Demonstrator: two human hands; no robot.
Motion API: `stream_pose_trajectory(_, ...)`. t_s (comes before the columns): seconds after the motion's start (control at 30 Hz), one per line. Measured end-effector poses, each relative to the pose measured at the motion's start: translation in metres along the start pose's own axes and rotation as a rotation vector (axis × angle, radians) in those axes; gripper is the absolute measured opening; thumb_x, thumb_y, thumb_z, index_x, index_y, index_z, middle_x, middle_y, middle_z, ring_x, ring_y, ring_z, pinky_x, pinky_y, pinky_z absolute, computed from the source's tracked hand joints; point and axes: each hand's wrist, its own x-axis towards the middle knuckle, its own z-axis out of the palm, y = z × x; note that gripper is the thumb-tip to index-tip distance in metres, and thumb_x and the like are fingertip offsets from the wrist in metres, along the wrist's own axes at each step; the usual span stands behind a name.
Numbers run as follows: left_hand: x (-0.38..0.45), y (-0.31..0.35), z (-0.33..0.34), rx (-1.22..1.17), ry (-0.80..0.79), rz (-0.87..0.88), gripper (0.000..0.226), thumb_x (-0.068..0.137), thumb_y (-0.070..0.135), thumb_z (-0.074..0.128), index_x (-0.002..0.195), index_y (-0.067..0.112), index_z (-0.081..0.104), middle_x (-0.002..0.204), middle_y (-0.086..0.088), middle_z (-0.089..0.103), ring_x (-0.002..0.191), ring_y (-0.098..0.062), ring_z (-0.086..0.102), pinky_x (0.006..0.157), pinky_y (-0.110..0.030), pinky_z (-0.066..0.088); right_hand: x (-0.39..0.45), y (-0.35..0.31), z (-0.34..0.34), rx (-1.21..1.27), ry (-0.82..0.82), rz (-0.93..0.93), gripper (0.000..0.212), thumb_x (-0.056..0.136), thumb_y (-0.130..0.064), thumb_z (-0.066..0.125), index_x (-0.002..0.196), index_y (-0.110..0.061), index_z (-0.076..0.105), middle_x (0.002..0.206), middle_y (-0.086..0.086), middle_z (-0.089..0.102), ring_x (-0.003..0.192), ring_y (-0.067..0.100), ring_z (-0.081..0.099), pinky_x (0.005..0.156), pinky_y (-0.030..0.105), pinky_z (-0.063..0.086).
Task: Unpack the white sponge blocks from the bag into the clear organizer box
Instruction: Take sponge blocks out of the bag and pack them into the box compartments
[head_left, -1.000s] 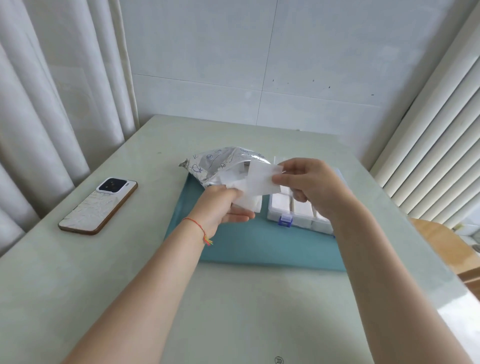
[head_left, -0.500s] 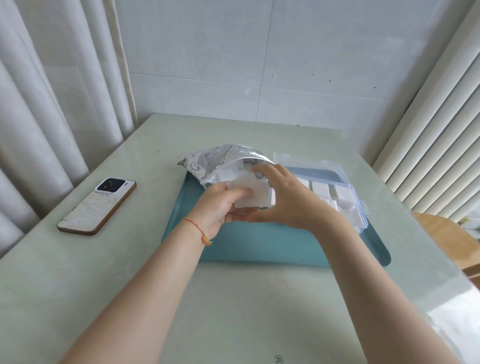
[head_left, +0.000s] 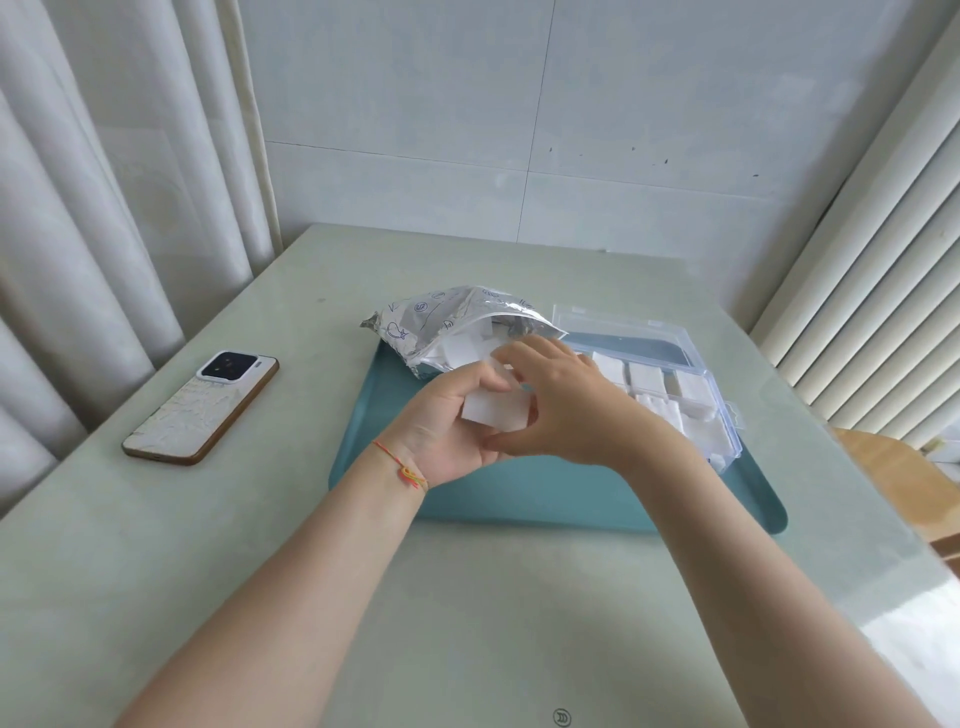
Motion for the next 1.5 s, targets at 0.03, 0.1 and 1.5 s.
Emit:
stream_pose_trajectory(0.03, 0.0, 0.0, -0.001, -0.014, -0.01, 0.002, 0.024, 0.08, 0.011, 0.053, 0.086, 0.019, 0.075, 0.089, -0.003, 0.063, 0.08, -0.017, 0.064, 0.076, -0.034, 0.051, 0.0, 0.002, -0.001, -0.043, -0.004, 0.005, 0.057, 0.073, -0.049, 0.076, 0.12, -0.029, 0.05, 0.114, -0.012, 0.046, 0.111, 0.012, 0.04, 0.09, 0.027, 0.027)
stream_pose_trajectory(0.1, -0.001, 0.002, -0.001, -0.063, -0.027, 0.002, 0.018, 0.077, 0.012, 0.057, 0.092, 0.014, 0.068, 0.088, -0.006, 0.061, 0.08, -0.019, 0.064, 0.074, -0.033, 0.053, 0.0, 0.003, -0.002, -0.072, 0.001, 0.014, 0.054, 0.074, -0.051, 0.075, 0.117, -0.029, 0.052, 0.113, -0.012, 0.045, 0.113, 0.013, 0.04, 0.088, 0.027, 0.025)
stream_pose_trajectory(1.5, 0.007, -0.002, -0.003, -0.169, 0.095, -0.108, 0.051, 0.082, 0.06, 0.06, 0.106, 0.017, 0.073, 0.104, -0.005, 0.07, 0.096, -0.021, 0.066, 0.08, -0.034, 0.054, 0.005, -0.006, 0.004, -0.199, 0.01, -0.029, 0.057, 0.079, -0.057, 0.068, 0.127, -0.029, 0.056, 0.12, -0.008, 0.048, 0.116, 0.015, 0.041, 0.099, 0.036, 0.031)
